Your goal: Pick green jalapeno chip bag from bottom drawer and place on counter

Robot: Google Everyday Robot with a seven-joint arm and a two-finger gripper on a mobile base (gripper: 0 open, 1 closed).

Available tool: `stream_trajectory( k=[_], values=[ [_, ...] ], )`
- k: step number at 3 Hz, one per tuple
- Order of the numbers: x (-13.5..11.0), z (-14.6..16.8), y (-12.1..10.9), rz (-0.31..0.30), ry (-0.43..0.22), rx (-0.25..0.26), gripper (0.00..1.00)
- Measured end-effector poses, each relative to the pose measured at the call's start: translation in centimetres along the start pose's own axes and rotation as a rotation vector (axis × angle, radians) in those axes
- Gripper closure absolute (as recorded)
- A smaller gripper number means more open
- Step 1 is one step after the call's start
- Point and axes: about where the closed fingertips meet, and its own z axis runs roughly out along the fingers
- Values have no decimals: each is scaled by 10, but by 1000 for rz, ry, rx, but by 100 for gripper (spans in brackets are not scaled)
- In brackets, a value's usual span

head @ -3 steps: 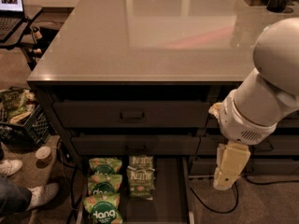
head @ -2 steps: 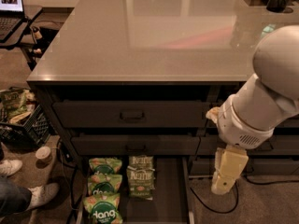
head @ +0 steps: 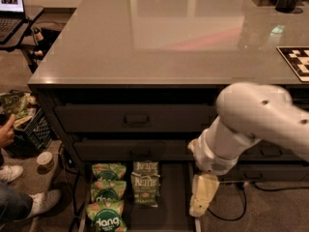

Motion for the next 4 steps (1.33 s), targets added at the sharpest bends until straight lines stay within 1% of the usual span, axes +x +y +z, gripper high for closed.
stream_trajectory(
  k=[1,2,3,4],
  values=[
    [2,57,-5,-7,-3,-67,0],
    [2,57,-5,-7,-3,-67,0],
    [-5,80,-4,16,-78,-79,0],
    [-16,130,-20,104,-191,-87,0]
  ],
)
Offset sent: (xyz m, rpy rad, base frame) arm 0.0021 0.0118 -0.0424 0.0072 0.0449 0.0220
